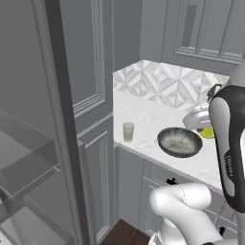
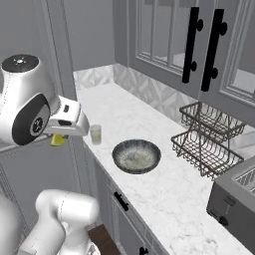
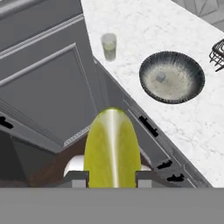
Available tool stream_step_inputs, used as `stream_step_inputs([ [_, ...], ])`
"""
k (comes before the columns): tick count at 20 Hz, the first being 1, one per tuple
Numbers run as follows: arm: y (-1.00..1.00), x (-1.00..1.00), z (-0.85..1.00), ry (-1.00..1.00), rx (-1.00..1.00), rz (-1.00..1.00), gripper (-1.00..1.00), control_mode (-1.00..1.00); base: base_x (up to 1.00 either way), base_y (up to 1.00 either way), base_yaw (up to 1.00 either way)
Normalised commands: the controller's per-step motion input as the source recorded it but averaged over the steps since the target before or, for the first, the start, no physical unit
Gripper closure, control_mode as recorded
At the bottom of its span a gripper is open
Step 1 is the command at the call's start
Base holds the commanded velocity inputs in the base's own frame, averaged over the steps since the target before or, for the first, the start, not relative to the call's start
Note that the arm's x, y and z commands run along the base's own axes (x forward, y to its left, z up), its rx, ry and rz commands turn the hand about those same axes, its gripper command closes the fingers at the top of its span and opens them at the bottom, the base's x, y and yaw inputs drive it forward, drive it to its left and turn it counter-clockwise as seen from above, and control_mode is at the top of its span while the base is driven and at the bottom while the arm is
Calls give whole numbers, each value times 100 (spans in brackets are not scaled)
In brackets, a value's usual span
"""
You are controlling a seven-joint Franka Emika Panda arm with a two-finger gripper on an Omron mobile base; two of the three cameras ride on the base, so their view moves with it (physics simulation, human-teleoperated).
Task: Grab a lemon wedge from the fridge and one ice cube from the ice bowl, and put them in the glass of lemonade.
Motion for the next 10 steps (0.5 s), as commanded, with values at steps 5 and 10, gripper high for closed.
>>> stream_step_inputs([
  [5, 0, 0, 0, 0, 0, 0, 100, 100, 55, -6, 12],
  [10, 0, 43, -20, 11, 0, 4, 100, -100, 18, -1, 5],
])
